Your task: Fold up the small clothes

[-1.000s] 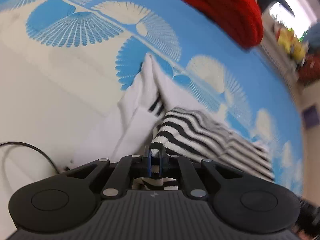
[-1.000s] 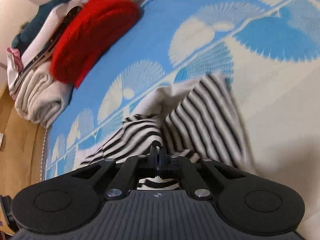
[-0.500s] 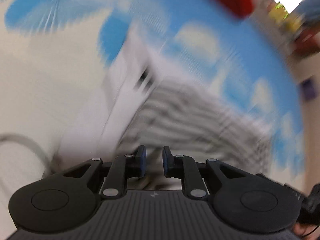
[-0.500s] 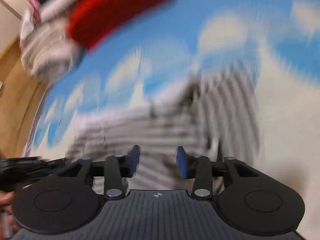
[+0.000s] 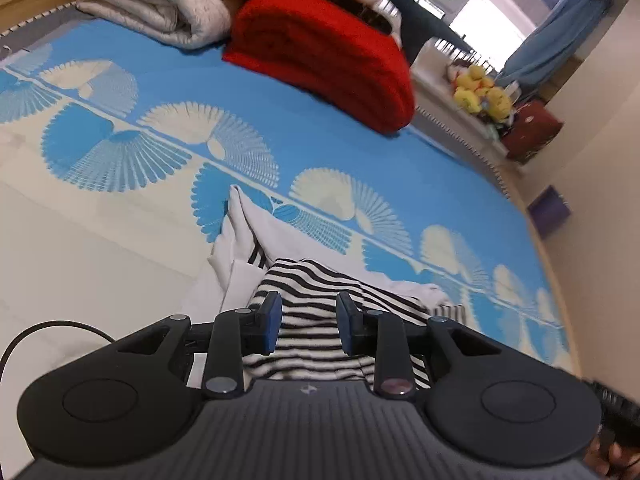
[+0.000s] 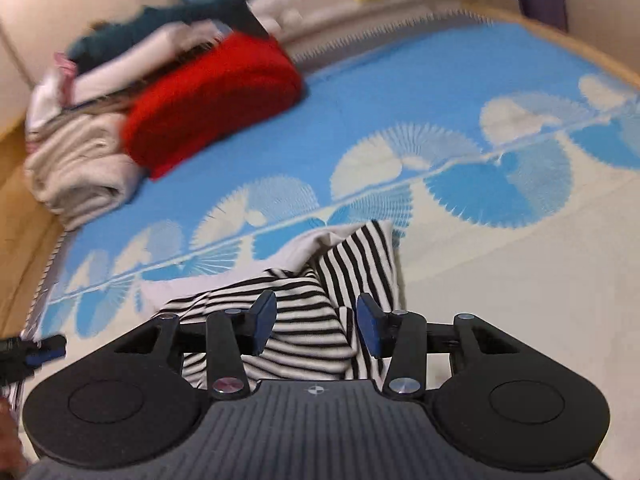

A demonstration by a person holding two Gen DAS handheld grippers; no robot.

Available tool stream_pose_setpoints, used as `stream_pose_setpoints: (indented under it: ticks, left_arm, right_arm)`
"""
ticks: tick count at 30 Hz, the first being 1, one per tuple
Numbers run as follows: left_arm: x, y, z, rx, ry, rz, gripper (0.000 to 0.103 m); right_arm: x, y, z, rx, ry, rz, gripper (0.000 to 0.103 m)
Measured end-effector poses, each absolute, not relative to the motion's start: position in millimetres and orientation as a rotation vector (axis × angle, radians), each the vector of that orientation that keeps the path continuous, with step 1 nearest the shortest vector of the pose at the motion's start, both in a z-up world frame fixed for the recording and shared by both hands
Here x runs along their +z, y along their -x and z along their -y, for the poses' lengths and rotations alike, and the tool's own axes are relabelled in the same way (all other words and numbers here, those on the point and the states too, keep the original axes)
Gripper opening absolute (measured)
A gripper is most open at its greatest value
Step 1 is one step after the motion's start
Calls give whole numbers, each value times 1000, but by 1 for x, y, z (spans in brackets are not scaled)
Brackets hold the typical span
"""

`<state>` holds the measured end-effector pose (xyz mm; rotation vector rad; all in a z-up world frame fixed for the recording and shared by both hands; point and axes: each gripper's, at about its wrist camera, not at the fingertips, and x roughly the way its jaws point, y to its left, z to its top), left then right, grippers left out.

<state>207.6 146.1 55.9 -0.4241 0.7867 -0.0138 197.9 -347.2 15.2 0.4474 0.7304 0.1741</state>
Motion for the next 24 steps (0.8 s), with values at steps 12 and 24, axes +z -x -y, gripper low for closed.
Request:
stream_pose_setpoints:
  ticks: [12, 24]
  left_arm:
    - [-10, -62, -138, 17, 245, -853, 31]
    - [-66, -74, -150, 157, 379, -1088, 75]
  right_arm:
    - [-57, -31, 393, 48, -510, -736, 53]
    - [-137, -52, 379, 74, -579, -1030, 67]
